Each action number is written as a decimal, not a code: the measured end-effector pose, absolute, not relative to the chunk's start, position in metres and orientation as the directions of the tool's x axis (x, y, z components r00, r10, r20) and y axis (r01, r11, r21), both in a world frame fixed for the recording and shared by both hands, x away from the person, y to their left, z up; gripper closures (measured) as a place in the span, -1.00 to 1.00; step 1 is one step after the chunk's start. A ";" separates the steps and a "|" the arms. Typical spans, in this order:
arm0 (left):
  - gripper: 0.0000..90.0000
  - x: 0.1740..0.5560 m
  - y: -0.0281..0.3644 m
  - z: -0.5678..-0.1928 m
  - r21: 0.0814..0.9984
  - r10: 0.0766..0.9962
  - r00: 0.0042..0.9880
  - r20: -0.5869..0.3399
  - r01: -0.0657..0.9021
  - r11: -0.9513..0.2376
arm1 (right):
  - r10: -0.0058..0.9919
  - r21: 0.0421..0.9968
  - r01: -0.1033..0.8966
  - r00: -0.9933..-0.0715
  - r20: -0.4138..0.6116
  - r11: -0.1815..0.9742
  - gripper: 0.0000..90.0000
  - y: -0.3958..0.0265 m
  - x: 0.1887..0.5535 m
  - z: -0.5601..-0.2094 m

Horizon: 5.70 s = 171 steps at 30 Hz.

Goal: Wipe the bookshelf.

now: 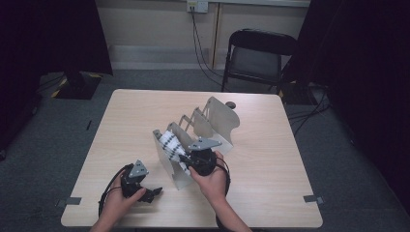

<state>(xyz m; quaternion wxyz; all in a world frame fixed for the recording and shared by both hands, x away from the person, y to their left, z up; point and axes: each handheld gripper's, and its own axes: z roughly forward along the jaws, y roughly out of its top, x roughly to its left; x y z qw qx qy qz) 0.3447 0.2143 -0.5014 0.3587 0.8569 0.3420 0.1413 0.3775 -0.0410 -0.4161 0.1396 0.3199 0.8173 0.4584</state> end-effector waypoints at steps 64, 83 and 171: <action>-1.00 0.345 0.214 -0.502 0.713 0.689 0.724 -0.006 0.486 -0.505 | 0.739 0.733 0.540 -0.669 0.076 0.414 0.77 -0.069 0.380 -0.487; -1.00 0.346 0.211 -0.502 0.714 0.689 0.725 -0.009 0.487 -0.503 | 0.657 0.729 0.526 -0.741 0.139 0.439 0.76 -0.058 0.352 -0.483; -1.00 0.346 0.211 -0.502 0.712 0.683 0.731 -0.006 0.483 -0.510 | 0.631 0.700 0.547 -0.756 0.177 0.460 0.56 -0.040 0.364 -0.477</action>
